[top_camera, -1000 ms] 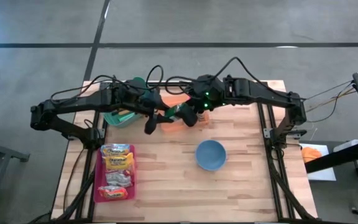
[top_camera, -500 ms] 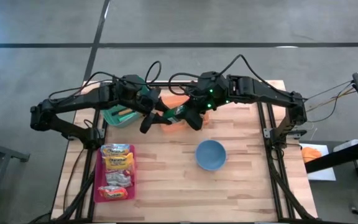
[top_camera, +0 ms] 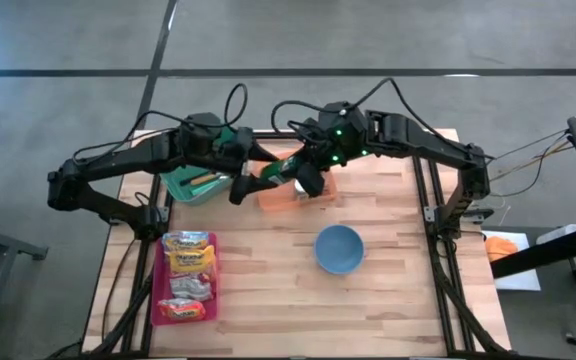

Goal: Pick & Place Food Item
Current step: Put the green spice bottle into the orange bin

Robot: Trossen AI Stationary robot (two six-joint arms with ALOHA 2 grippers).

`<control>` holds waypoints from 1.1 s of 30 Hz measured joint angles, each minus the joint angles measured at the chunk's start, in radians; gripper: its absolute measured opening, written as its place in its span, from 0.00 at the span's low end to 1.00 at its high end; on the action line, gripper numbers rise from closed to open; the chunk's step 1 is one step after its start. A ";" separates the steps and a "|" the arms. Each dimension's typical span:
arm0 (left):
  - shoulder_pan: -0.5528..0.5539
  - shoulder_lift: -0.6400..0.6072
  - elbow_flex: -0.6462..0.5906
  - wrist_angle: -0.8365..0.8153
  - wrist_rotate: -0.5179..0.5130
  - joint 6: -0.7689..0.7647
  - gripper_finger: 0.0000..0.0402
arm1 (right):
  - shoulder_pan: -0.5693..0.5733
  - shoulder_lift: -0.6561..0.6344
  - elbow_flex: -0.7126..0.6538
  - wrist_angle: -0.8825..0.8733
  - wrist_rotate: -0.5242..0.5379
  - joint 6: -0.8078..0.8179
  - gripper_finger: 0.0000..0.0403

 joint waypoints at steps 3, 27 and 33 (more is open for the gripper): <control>0.002 0.002 0.006 -0.018 -0.043 -0.014 0.95 | -0.009 -0.001 -0.003 0.003 -0.001 0.000 0.48; 0.044 -0.168 0.079 -0.407 -0.078 0.010 0.58 | -0.234 0.343 0.218 -0.256 -0.057 0.044 0.48; 0.045 -0.177 0.079 -0.458 -0.088 0.013 0.57 | -0.254 0.399 0.205 -0.293 -0.031 0.051 0.48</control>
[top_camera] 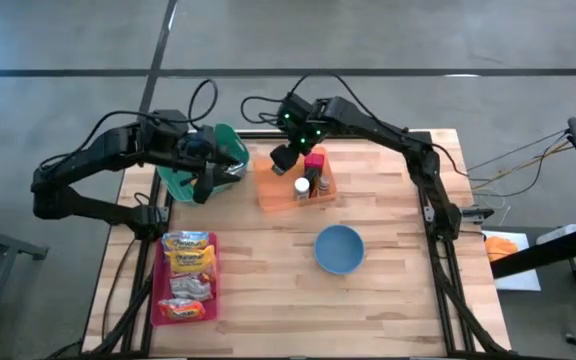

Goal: Pick & Place Food Item
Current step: Put the green spice bottle into the orange bin

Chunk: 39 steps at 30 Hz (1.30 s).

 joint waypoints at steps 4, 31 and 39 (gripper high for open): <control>0.002 -0.002 0.000 -0.037 -0.055 0.000 0.57 | -0.014 0.015 -0.010 -0.019 0.078 0.005 0.48; 0.003 -0.001 -0.016 -0.139 -0.090 -0.001 0.57 | 0.019 0.169 -0.016 -0.037 0.235 -0.341 0.48; 0.003 -0.002 -0.092 -0.113 -0.092 -0.002 0.57 | 0.025 0.172 -0.015 -0.059 0.241 -0.395 0.48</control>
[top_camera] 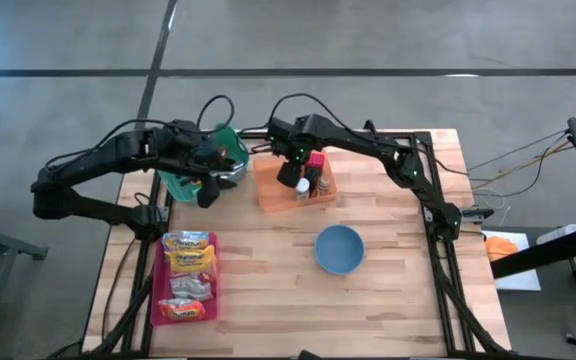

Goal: Pick & Place Food Item
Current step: Put the green spice bottle into the orange bin, then return to Home Position

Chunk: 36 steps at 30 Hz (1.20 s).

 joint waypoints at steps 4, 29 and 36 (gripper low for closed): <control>0.000 -0.001 -0.017 0.018 0.000 -0.010 0.57 | 0.000 0.000 -0.006 -0.011 0.000 -0.026 0.48; 0.000 -0.001 -0.020 0.037 0.001 -0.029 0.57 | 0.000 0.000 -0.066 0.015 -0.001 -0.058 0.68; 0.000 -0.001 -0.020 0.001 0.001 -0.029 0.57 | 0.000 0.000 -0.066 0.022 0.000 -0.054 0.80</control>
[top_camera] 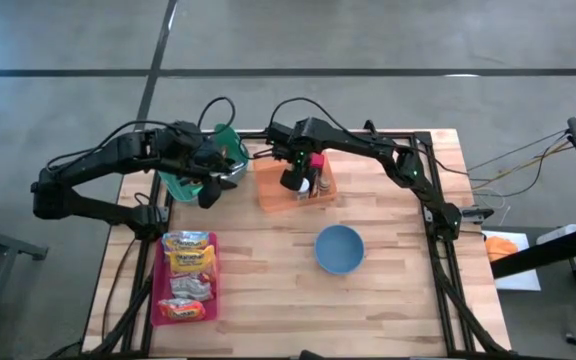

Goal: Pick & Place Food Item
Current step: Return to Home Position

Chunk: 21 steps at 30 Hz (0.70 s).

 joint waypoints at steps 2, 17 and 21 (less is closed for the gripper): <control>0.000 0.000 0.000 -0.020 0.000 0.000 0.57 | 0.000 0.000 0.000 0.001 0.008 0.019 0.80; 0.001 -0.354 -0.231 0.182 -0.003 0.003 0.57 | 0.019 -0.246 0.008 0.001 0.015 0.121 0.81; 0.001 -0.547 -0.481 0.382 -0.005 -0.052 0.57 | 0.041 -0.397 -0.054 0.067 0.023 0.153 0.81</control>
